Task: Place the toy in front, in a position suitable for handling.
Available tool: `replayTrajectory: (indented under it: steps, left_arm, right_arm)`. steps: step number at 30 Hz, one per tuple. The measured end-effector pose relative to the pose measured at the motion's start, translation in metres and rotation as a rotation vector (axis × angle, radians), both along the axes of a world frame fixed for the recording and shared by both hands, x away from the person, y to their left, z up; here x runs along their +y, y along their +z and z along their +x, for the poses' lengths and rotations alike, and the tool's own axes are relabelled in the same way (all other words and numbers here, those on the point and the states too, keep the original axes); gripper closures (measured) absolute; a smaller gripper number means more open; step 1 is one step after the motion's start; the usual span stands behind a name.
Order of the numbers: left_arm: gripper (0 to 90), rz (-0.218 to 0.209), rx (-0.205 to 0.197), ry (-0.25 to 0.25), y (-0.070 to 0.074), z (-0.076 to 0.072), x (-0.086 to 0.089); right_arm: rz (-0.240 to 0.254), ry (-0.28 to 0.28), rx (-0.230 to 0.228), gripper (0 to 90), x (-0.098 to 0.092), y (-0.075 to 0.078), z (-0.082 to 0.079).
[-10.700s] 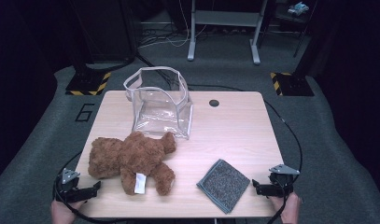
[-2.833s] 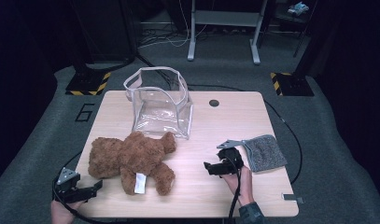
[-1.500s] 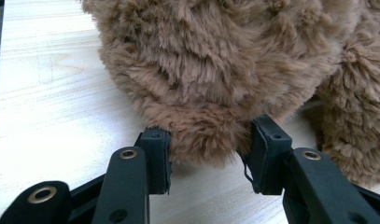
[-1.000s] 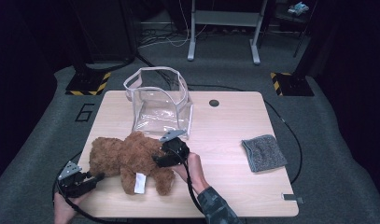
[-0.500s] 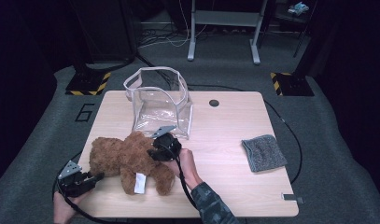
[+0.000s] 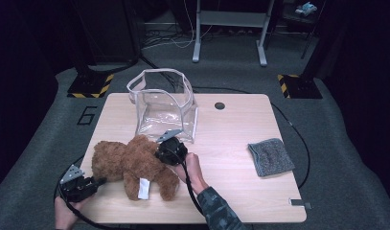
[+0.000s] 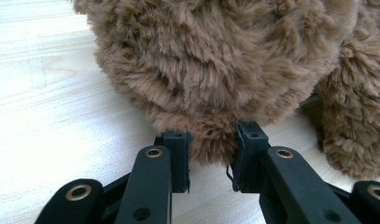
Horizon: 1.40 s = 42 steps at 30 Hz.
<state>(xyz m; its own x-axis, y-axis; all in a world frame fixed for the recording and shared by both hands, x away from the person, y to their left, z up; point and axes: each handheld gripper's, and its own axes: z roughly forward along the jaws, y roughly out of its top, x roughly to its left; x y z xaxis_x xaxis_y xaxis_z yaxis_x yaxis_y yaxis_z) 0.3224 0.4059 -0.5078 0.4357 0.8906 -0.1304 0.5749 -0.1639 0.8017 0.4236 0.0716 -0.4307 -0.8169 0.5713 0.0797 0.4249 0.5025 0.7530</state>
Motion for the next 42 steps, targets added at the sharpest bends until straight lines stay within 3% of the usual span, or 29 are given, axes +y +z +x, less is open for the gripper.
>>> replayTrajectory:
  steps: [12, 20, 23, 29, 42]
  left_arm:
    - [74.4, -0.01, -0.038, 0.01, 0.002, -0.002, -0.002]
    - [74.6, -0.017, -0.063, -0.016, 0.013, -0.005, -0.008]
    - [74.7, -0.029, -0.083, -0.034, 0.021, -0.005, -0.015]
    - [74.6, -0.032, -0.085, -0.074, 0.029, -0.004, -0.03]
    - [74.8, -0.063, -0.106, -0.141, 0.034, 0.005, -0.071]
  right_arm:
    - [0.046, -0.008, -0.058, 86.3, -0.007, 0.01, -0.005]
    - [0.064, -0.01, -0.09, 86.4, -0.017, 0.021, -0.01]
    - [0.074, -0.018, -0.103, 86.4, -0.026, 0.028, -0.014]
    - [0.086, -0.039, -0.124, 86.4, -0.044, 0.038, -0.019]
    - [0.079, -0.104, -0.175, 86.4, -0.086, 0.053, -0.027]
